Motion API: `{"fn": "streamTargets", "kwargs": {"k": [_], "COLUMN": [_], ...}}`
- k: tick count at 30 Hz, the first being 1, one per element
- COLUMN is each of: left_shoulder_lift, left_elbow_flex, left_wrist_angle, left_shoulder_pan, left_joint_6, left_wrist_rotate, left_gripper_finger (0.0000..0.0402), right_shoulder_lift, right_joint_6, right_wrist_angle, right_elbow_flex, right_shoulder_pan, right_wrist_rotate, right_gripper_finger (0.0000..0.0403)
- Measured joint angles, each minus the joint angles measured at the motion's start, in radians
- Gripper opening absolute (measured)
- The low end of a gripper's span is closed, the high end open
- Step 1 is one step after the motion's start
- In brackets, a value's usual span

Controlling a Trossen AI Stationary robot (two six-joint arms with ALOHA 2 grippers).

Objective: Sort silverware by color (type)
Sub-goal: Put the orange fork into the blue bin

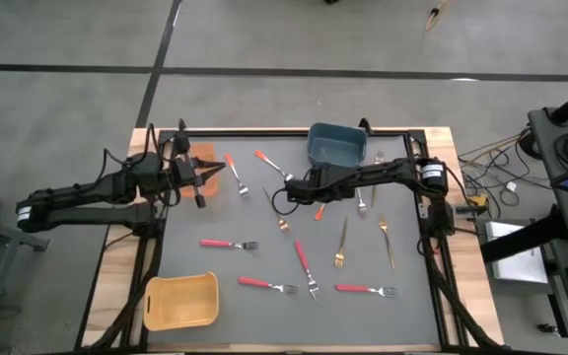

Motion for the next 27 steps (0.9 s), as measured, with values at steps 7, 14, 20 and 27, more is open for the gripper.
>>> {"fn": "streamTargets", "kwargs": {"k": [7, 14, 20, 27], "left_shoulder_lift": [0.002, 0.003, 0.009, 0.036], "left_elbow_flex": [0.000, 0.000, 0.000, 0.000], "left_wrist_angle": [0.000, 0.000, 0.015, 0.037], "left_shoulder_pan": [0.000, 0.000, 0.000, 0.000], "left_joint_6": [0.000, 0.000, 0.000, 0.004], "left_wrist_rotate": [-0.001, -0.001, -0.001, -0.001], "left_gripper_finger": [0.0000, 0.0000, 0.0000, 0.0000], "right_shoulder_lift": [0.062, 0.073, 0.068, 0.061], "right_joint_6": [0.017, 0.049, 0.081, 0.121], "right_wrist_angle": [0.001, -0.003, 0.004, 0.067], "right_elbow_flex": [-0.004, -0.020, -0.044, -0.104], "right_shoulder_pan": [-0.009, -0.002, 0.018, 0.035], "right_wrist_rotate": [-0.004, -0.012, -0.009, 0.003], "right_gripper_finger": [0.0255, 0.0251, 0.0249, 0.0247]}}
